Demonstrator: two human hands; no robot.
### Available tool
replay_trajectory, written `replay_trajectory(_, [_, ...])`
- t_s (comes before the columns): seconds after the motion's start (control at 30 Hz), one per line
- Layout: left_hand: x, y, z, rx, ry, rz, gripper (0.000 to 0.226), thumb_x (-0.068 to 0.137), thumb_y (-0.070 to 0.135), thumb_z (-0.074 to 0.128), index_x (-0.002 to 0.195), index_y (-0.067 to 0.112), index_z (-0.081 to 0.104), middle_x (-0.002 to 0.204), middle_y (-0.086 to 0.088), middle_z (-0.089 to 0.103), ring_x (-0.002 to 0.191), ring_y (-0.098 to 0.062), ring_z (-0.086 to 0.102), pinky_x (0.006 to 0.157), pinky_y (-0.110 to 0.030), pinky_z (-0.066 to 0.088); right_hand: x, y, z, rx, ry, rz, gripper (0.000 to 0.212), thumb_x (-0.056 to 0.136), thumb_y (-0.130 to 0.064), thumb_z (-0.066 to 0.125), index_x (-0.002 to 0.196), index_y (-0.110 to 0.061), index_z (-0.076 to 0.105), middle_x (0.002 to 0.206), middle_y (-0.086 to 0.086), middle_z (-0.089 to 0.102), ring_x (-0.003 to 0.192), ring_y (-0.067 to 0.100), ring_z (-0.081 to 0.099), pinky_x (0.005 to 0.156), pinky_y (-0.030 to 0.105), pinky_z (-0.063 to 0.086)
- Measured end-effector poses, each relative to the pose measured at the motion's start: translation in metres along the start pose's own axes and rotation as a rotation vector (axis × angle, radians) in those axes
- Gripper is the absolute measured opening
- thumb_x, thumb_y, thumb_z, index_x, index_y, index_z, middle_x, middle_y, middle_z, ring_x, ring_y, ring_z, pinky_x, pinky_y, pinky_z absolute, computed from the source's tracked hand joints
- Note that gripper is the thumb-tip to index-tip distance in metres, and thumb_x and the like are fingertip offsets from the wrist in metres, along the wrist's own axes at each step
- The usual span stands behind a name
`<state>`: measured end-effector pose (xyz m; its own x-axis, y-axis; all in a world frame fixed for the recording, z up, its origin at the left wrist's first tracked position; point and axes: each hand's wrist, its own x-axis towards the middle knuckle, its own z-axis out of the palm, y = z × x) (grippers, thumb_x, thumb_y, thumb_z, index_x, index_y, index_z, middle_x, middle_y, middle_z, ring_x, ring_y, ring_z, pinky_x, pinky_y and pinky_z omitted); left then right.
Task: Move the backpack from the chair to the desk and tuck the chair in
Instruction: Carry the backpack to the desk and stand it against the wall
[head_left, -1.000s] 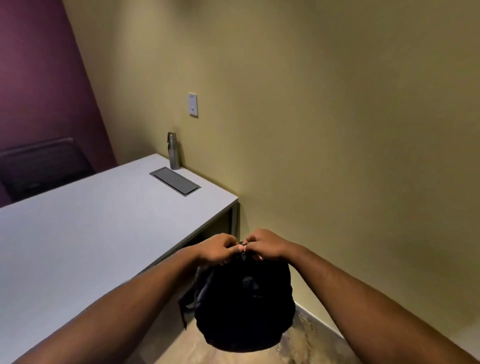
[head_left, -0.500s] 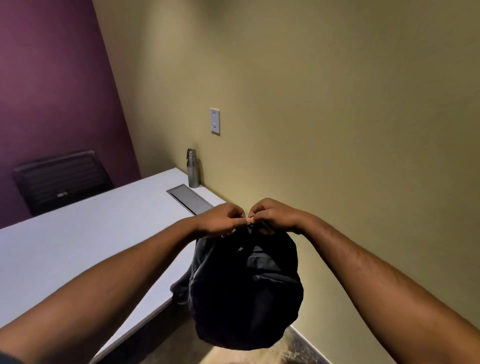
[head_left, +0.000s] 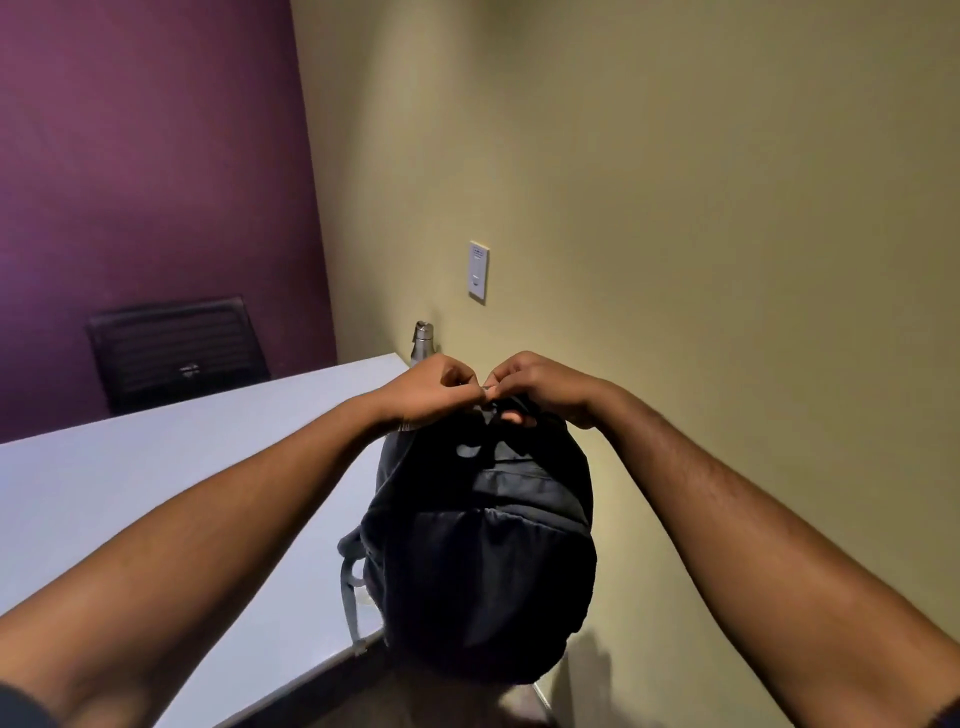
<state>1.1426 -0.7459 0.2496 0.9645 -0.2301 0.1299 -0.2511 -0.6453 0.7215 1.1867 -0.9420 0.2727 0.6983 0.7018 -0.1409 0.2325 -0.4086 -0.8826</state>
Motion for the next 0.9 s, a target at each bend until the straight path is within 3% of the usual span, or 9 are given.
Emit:
replay_trajectory(0.2, [0.059, -0.025, -0.028, 0.01, 0.012, -0.038, 0.054, 0.079, 0.049, 0.061, 0.079, -0.005, 0.062, 0.06, 0.0, 0.045, 0.053, -0.011, 0.037, 0.057, -0.033, 0.029, 0.06, 0.0, -0.032, 0.009, 0.018, -0.036, 0.014, 0.103, 0.003, 0.049, 0.096, 0.004, 0.061, 0.057, 0.006, 0.052, 0.044, 0.008, 0.052, 0.045, 0.02, 0.038])
replay_trajectory(0.47, [0.141, -0.072, -0.075, 0.054, -0.053, 0.04, 0.065, 0.067, 0.059, 0.055, 0.08, -0.004, 0.064, 0.066, -0.005, 0.05, 0.063, -0.016, 0.041, 0.062, -0.036, 0.032, 0.149, 0.005, -0.059, 0.029, 0.114, -0.011, 0.016, 0.103, 0.0, 0.047, 0.095, 0.001, 0.062, 0.055, 0.005, 0.053, 0.048, 0.016, 0.045, 0.046, 0.022, 0.038])
replay_trajectory(0.57, [0.173, -0.091, -0.089, 0.026, -0.088, 0.071, 0.049, 0.074, 0.046, 0.06, 0.075, -0.003, 0.063, 0.063, -0.003, 0.048, 0.058, -0.012, 0.039, 0.059, -0.033, 0.03, 0.177, 0.008, -0.066, 0.06, 0.156, 0.012, 0.019, 0.103, -0.001, 0.046, 0.089, -0.001, 0.06, 0.055, 0.005, 0.053, 0.047, 0.016, 0.044, 0.045, 0.022, 0.039])
replay_trajectory(0.73, [0.222, -0.122, -0.1, -0.031, -0.174, 0.104, 0.026, 0.074, 0.038, 0.063, 0.061, 0.017, 0.057, 0.059, 0.001, 0.046, 0.059, -0.012, 0.039, 0.059, -0.032, 0.028, 0.217, 0.022, -0.074, 0.105, 0.243, 0.073, 0.028, 0.105, -0.003, 0.045, 0.083, -0.008, 0.061, 0.057, 0.005, 0.053, 0.046, 0.014, 0.046, 0.047, 0.022, 0.04])
replay_trajectory(0.9, [0.263, -0.15, -0.087, -0.063, -0.273, 0.118, 0.037, 0.066, 0.048, 0.066, 0.065, 0.011, 0.06, 0.064, -0.005, 0.048, 0.065, -0.018, 0.042, 0.066, -0.036, 0.03, 0.241, 0.053, -0.08, 0.167, 0.324, 0.162, 0.029, 0.106, -0.006, 0.045, 0.082, -0.011, 0.059, 0.056, 0.003, 0.053, 0.046, 0.013, 0.044, 0.048, 0.022, 0.037])
